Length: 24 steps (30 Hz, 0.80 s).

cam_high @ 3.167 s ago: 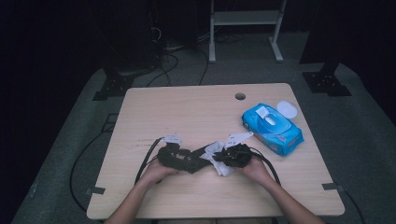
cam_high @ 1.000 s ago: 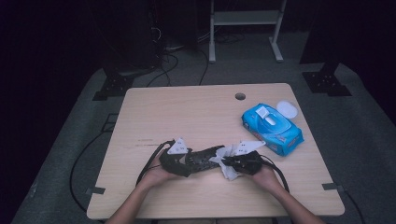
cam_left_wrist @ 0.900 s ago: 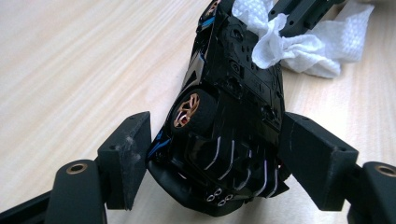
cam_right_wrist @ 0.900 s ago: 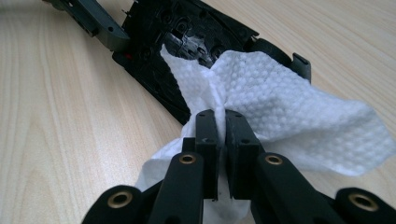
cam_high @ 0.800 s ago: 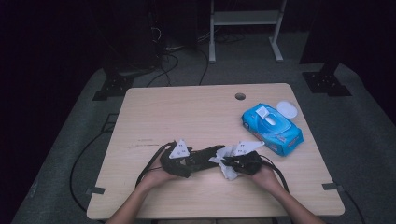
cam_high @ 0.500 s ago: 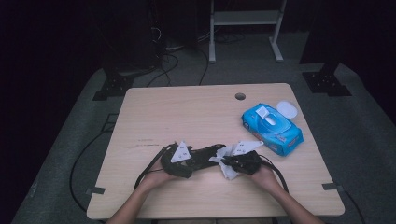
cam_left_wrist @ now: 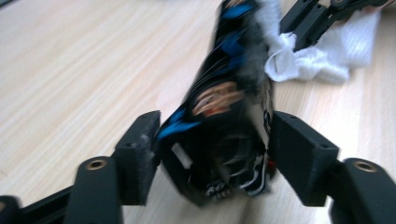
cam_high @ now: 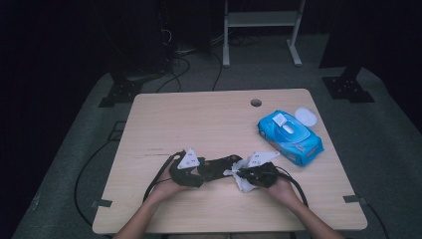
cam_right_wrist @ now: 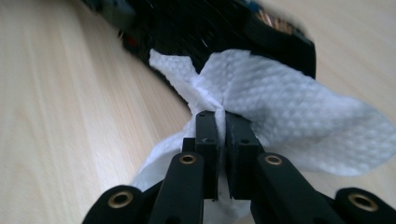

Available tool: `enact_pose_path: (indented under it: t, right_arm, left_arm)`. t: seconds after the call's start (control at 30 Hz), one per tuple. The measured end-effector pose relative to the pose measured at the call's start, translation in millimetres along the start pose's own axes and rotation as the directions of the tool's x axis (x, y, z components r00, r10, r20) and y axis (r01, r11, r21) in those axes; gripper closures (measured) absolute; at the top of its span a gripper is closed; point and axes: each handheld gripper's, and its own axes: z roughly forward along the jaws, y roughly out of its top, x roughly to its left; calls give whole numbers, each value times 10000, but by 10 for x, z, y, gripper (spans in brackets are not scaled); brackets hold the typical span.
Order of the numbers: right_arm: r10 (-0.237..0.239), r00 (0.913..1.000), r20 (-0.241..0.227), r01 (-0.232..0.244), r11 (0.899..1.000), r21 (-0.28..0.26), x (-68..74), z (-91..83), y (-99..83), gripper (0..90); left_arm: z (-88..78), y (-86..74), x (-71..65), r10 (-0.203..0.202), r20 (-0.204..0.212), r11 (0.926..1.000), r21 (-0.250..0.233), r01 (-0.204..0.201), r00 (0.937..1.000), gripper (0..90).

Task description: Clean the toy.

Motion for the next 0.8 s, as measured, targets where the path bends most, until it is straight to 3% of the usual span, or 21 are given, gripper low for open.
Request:
enact_pose_path:
  t: [0.03,0.2,0.4,0.5,0.63,0.8]
  right_arm:
    - [-20,10000,-11,21,9999,154,8,37,-28,842]
    - [121,9999,14,-121,9997,-224,-26,-31,48,841]
    - [385,9987,-336,-404,9974,-593,-13,-71,74,840]
    - [585,9969,-536,-646,9905,-1213,1,-180,164,841]
    - [596,9958,-691,-710,9816,-1775,27,-290,338,841]
    - [274,9948,-980,-445,9833,-1767,120,-189,589,841]
  left_arm:
    - [7,-5,-1,-73,52,10000,-46,73,10000,354]
    - [-7,3,26,-72,216,9994,-350,79,9997,441]
    - [-24,-1,-2,42,538,9991,-416,-20,9985,542]
    - [-26,-4,4,-137,605,9987,-481,166,9981,575]
    - [-22,-12,0,15,590,9982,-603,21,9983,578]
    - [-22,-18,-4,127,608,9977,-667,-86,9981,579]
